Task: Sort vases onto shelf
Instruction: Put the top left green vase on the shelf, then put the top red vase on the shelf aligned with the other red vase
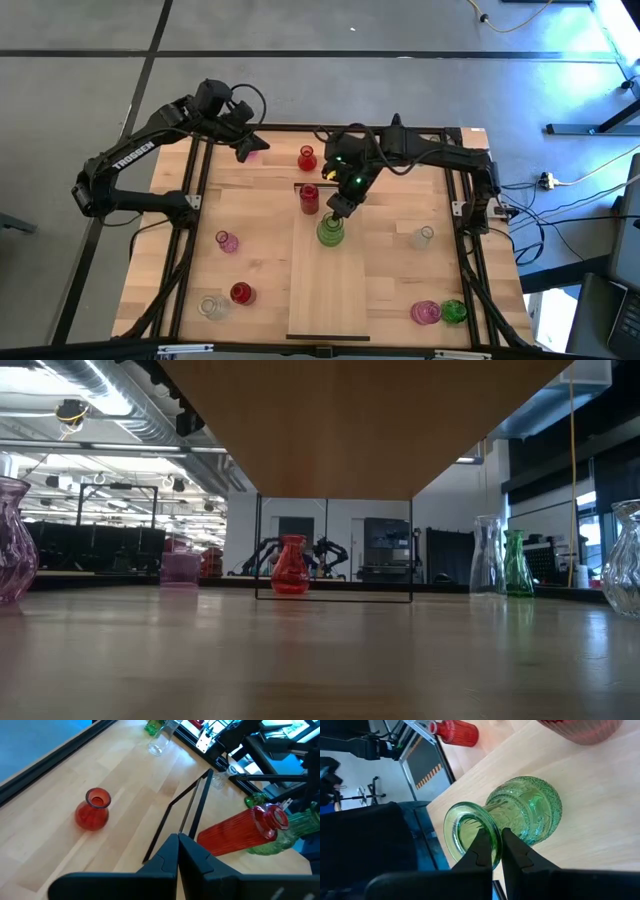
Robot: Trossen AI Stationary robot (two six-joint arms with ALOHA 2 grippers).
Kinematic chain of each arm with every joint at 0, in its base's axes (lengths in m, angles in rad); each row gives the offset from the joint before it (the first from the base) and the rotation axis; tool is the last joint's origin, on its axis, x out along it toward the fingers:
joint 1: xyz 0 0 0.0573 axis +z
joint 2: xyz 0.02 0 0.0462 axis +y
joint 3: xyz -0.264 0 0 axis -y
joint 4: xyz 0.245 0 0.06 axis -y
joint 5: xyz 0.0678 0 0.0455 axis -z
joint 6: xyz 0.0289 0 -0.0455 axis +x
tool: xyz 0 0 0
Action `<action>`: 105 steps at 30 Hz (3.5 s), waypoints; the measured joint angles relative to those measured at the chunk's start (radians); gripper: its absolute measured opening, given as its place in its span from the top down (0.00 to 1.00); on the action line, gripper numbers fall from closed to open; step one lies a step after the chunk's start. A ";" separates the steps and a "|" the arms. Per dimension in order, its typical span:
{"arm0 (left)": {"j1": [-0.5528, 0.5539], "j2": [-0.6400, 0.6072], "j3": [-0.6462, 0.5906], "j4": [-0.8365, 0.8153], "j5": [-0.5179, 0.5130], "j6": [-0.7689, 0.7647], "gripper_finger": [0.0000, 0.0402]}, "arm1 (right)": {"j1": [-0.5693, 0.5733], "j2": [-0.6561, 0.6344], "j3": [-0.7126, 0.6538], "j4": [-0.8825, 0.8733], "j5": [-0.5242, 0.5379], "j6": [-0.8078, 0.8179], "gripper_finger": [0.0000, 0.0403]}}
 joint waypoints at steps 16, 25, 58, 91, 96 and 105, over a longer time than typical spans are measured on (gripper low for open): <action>0.000 0.000 0.000 0.000 0.000 -0.001 1.00 | -0.001 0.011 0.000 0.004 -0.027 -0.024 0.85; 0.000 0.000 0.000 0.000 0.000 -0.001 1.00 | -0.001 0.011 0.000 0.004 -0.057 -0.020 0.75; 0.014 0.319 0.002 0.165 -0.102 -0.001 0.95 | -0.142 -0.172 0.069 -0.042 0.137 -0.032 0.75; 0.150 0.742 0.282 -0.109 0.045 -0.016 0.57 | -0.139 -0.290 0.069 -0.182 0.370 -0.080 0.75; 0.132 0.787 0.281 -0.094 0.175 -0.027 0.57 | -0.139 -0.290 0.069 -0.182 0.394 -0.080 0.75; 0.094 0.819 0.280 -0.020 0.157 -0.092 0.57 | -0.138 -0.290 0.069 -0.182 0.394 -0.047 0.75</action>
